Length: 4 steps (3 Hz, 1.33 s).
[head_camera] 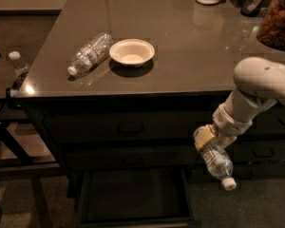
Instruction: Place blue plastic bottle into bottom drawer
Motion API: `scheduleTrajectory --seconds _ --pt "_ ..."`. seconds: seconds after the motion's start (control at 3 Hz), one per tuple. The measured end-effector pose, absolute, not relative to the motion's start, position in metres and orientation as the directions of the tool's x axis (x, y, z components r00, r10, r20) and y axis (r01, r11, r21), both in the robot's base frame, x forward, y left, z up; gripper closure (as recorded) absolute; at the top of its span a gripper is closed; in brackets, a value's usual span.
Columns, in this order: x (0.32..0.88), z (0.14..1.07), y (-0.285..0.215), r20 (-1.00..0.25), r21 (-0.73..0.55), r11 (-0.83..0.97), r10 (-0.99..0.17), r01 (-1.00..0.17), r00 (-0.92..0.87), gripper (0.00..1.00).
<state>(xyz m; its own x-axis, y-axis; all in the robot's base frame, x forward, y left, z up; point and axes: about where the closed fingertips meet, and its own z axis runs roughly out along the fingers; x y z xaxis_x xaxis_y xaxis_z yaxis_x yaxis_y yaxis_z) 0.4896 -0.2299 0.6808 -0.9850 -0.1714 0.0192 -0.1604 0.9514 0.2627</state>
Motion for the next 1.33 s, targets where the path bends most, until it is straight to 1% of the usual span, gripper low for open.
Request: scheduleTrajectory --seconds 0.33,0.67,1.0,1.33 --pt "0.491 0.634 -0.237 0.052 0.332 0.942 -0.074 -0.053 -0.996 1.0" --pt "0.491 0.592 -0.241 0.097 0.383 0.923 -0.005 0.033 -0.995 1.0" --pt "0.491 0.592 -0.241 0.097 0.383 0.923 -0.005 0.033 -0.995 1.0" --pt "0.484 0.563 -0.24 0.131 0.406 0.909 0.047 0.097 -0.99 1.0"
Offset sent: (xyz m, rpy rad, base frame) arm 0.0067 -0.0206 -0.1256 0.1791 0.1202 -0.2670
